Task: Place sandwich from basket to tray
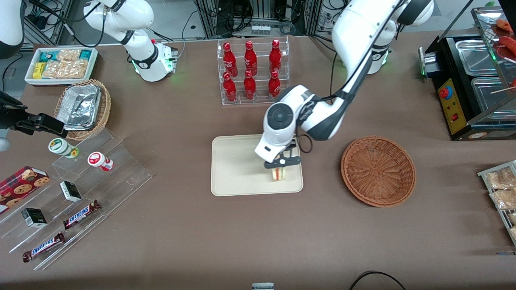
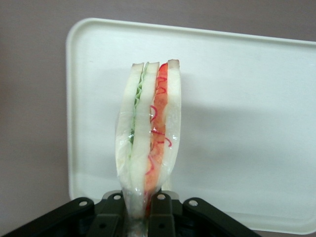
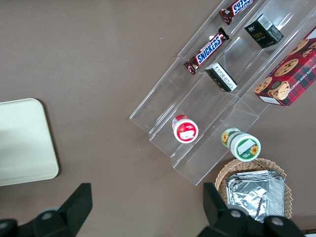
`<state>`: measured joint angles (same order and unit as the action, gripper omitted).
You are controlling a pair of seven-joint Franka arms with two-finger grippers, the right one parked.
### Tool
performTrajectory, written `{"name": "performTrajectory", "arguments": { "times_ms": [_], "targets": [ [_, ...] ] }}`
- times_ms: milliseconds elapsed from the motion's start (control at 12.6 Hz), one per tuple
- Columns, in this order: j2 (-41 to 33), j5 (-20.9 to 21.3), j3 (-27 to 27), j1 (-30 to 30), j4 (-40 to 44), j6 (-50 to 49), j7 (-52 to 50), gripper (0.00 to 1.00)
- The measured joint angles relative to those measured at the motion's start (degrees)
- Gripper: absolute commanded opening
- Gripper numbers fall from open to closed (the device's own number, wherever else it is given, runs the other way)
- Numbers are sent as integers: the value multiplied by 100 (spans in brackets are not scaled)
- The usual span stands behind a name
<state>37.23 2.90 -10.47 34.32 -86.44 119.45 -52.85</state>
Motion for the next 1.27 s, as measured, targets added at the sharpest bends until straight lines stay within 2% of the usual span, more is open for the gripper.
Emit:
{"name": "performTrajectory", "arguments": {
  "times_ms": [319, 876, 956, 1035, 1115, 1274],
  "targets": [
    [576, 0, 3, 302, 691, -1, -323, 0],
    [924, 0, 20, 438, 1064, -2, -585, 0],
    [977, 0, 22, 438, 1100, -2, -624, 33],
    [1021, 0, 23, 438, 1122, -2, -638, 72],
    [1053, 0, 23, 438, 1141, -2, -641, 100],
    [1071, 0, 23, 438, 1178, -2, -648, 100]
  ]
}}
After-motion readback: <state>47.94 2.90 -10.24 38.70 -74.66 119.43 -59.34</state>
